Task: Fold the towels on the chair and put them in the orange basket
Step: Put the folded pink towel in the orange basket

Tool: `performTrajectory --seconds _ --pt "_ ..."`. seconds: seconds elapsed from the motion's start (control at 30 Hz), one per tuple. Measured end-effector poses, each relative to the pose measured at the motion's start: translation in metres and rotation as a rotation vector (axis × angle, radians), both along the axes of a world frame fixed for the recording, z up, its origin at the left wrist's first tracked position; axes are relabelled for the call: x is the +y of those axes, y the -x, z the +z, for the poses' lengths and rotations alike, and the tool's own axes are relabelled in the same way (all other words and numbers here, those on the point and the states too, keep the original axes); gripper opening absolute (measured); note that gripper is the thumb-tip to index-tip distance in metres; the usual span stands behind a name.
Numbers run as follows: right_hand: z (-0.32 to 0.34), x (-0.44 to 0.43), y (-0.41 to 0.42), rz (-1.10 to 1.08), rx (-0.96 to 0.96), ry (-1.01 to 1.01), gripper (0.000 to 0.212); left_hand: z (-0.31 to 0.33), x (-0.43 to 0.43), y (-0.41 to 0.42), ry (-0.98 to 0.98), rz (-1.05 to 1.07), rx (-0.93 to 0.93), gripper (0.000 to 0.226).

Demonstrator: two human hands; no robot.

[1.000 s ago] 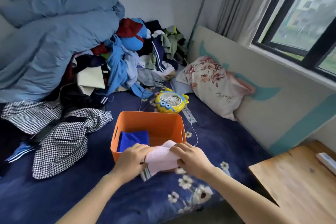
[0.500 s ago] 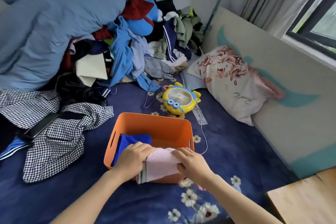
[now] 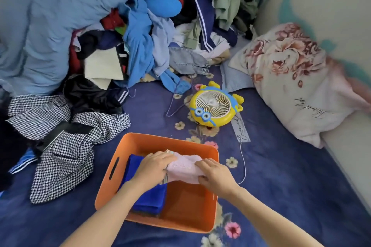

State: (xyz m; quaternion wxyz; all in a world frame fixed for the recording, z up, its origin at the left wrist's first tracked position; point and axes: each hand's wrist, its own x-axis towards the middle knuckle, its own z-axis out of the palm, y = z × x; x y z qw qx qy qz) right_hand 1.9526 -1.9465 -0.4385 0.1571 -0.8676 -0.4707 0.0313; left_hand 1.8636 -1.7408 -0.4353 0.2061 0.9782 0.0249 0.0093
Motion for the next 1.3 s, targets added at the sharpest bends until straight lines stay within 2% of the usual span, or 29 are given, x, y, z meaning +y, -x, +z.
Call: performTrajectory --seconds 0.07,0.17,0.23,0.33,0.37,0.47,0.53,0.6,0.63,0.7,0.8,0.87,0.93,0.97,1.03,1.17,1.23,1.3 --pt "-0.011 0.001 -0.007 0.000 0.044 0.037 0.034 -0.017 -0.003 -0.011 0.018 0.018 0.192 0.056" --pt "-0.019 0.005 -0.017 0.002 0.183 0.137 0.059 -0.037 0.001 -0.023 0.076 0.050 0.298 0.055" --pt "-0.023 0.007 -0.024 -0.030 0.155 0.141 0.050 -0.047 0.004 -0.031 0.121 0.081 0.306 0.054" --pt "-0.024 0.013 -0.024 -0.103 0.015 0.206 0.024 -0.061 0.002 -0.044 0.220 0.099 0.272 0.052" --pt "-0.027 0.016 -0.023 -0.126 -0.024 0.229 0.026 -0.065 0.001 -0.046 0.242 0.102 0.210 0.053" --pt "-0.048 0.028 -0.017 -0.177 -0.042 0.347 0.051 -0.091 0.000 -0.046 0.214 0.089 -0.005 0.059" --pt "-0.059 0.039 -0.013 -0.202 -0.025 0.419 0.057 -0.108 -0.004 -0.038 0.190 0.090 0.037 0.064" --pt "-0.068 0.047 -0.010 -0.193 0.074 0.515 0.051 -0.123 -0.011 -0.029 0.146 0.084 0.103 0.069" --pt "-0.073 0.050 -0.010 -0.216 0.143 0.565 0.047 -0.128 -0.014 -0.026 0.123 0.070 0.137 0.068" --pt "-0.084 0.055 -0.012 -0.248 0.129 0.571 0.047 -0.136 -0.013 -0.029 0.085 0.091 0.159 0.059" --pt "-0.088 0.059 -0.012 -0.273 0.105 0.579 0.065 -0.136 -0.006 -0.040 0.136 0.096 0.148 0.057" --pt "-0.090 0.058 -0.010 -0.292 0.116 0.539 0.080 -0.138 -0.004 -0.040 0.086 0.054 0.088 0.047" --pt "-0.097 0.053 -0.001 -0.292 0.129 0.547 0.085 -0.141 -0.005 -0.031 0.049 0.009 0.056 0.040" --pt "-0.101 0.051 0.006 -0.276 0.145 0.572 0.086 -0.145 -0.007 -0.024 0.020 -0.034 0.077 0.041" --pt "-0.124 0.047 0.023 -0.255 0.304 0.662 0.081 -0.160 -0.018 -0.008 -0.098 -0.149 0.190 0.040" --pt "-0.157 0.037 0.041 -0.253 0.478 0.859 0.049 -0.195 -0.042 0.014 -0.263 -0.343 0.586 0.038" --pt "-0.171 0.029 0.047 -0.131 0.624 0.933 0.047 -0.211 -0.048 0.019 -0.331 -0.416 0.754 0.041" --pt "-0.177 0.029 0.053 -0.068 0.626 0.996 0.048 -0.215 -0.053 0.022 -0.396 -0.485 0.809 0.043"
